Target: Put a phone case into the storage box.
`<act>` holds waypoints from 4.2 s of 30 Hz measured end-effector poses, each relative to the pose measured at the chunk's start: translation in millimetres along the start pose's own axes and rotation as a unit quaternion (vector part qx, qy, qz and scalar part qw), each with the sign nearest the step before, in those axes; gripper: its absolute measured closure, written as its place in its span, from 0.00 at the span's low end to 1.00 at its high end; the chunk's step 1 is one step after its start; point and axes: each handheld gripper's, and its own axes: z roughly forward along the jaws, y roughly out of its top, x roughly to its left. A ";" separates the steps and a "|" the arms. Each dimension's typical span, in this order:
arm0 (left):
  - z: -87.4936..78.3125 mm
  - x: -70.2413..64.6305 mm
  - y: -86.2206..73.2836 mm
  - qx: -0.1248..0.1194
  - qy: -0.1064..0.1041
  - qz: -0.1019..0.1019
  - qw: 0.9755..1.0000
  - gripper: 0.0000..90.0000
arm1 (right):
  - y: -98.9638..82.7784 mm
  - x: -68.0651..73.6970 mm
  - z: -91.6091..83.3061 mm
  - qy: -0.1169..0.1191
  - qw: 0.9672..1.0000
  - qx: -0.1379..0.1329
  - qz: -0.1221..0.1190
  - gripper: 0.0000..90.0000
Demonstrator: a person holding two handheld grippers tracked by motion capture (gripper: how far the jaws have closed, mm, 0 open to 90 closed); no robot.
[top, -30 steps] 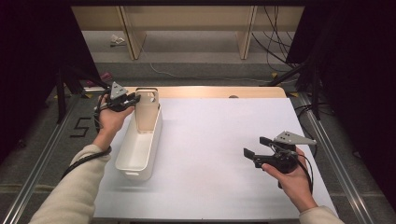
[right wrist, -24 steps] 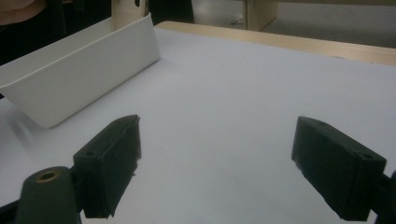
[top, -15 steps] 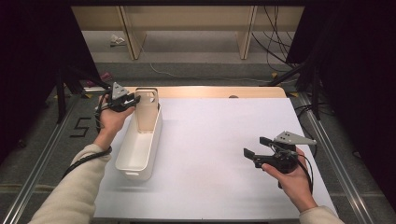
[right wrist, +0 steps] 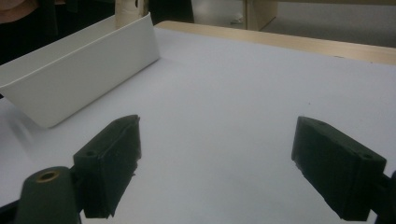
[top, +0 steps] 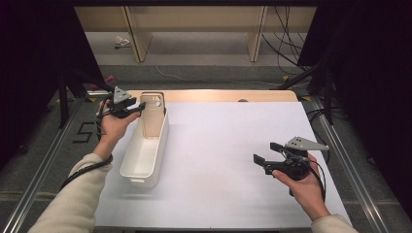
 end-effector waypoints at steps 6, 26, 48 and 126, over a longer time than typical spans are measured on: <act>-9.9 -3.9 3.7 -0.009 -0.005 -0.016 1.000 0.43 | -0.2 -0.4 0.4 -0.001 1.000 0.000 0.000 0.18; -54.0 -25.5 9.6 -0.011 -0.046 -0.070 0.996 0.06 | -0.5 -0.5 1.0 -0.003 1.000 0.001 -0.003 0.18; -85.5 -62.5 -9.4 -0.024 -0.090 -0.051 0.994 0.04 | -0.6 0.1 1.4 -0.004 1.000 0.004 -0.007 0.18; -122.3 -119.7 -58.7 -0.044 -0.154 0.009 0.987 0.04 | -7.0 0.7 -13.2 0.007 1.000 0.019 -0.017 0.18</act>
